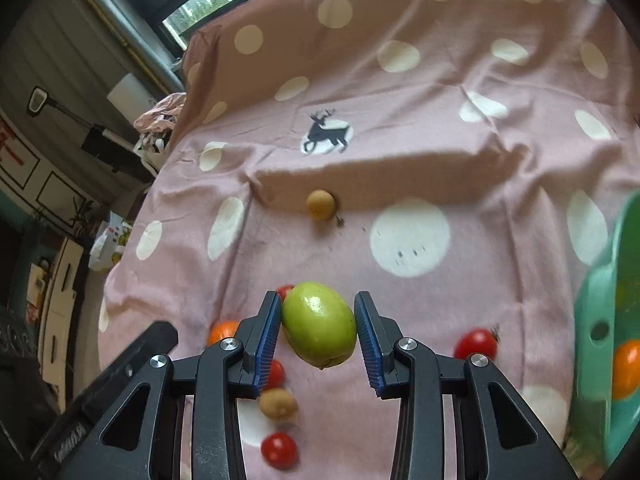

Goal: Organize fruits
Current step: 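Close the right gripper on the green-yellow fruit and lift it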

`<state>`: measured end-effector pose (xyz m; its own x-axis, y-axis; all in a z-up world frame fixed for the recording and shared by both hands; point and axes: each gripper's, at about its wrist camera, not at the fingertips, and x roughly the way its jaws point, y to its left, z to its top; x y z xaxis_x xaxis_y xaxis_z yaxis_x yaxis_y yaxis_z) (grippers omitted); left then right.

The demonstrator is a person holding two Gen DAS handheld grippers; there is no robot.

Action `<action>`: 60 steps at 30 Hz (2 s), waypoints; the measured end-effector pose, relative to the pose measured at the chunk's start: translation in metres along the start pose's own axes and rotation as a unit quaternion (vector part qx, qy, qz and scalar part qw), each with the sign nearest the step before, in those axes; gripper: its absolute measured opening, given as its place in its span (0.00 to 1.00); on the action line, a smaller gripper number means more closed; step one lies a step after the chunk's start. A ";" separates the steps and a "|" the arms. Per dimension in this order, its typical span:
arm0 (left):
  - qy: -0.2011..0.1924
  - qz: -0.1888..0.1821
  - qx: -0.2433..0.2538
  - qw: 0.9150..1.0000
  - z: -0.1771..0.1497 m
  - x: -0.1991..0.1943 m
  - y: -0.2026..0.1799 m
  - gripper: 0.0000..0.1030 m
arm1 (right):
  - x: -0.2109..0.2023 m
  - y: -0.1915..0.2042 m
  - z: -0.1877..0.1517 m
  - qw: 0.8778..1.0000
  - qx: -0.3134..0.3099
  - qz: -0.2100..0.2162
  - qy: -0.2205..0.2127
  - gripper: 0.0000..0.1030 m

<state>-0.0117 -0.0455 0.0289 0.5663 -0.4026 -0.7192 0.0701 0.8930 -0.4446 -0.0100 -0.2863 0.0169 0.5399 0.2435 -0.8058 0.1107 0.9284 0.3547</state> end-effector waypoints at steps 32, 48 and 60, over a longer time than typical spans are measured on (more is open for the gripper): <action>0.097 -0.050 0.127 0.986 -0.047 0.036 -0.068 0.44 | -0.001 -0.080 -0.038 0.994 0.106 0.008 0.037 0.38; 0.175 -0.079 0.159 0.969 -0.076 0.065 -0.094 0.41 | 0.006 -0.086 -0.036 0.991 0.121 0.038 0.043 0.38; 0.199 -0.098 0.152 0.963 -0.081 0.077 -0.098 0.38 | 0.014 -0.083 -0.036 0.990 0.119 0.048 0.058 0.38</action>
<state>-0.0412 -0.1801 -0.0263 0.1634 -0.5603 -0.8120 0.4148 0.7858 -0.4588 -0.0415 -0.3494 -0.0410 0.4592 0.3708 -0.8073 0.2639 0.8108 0.5225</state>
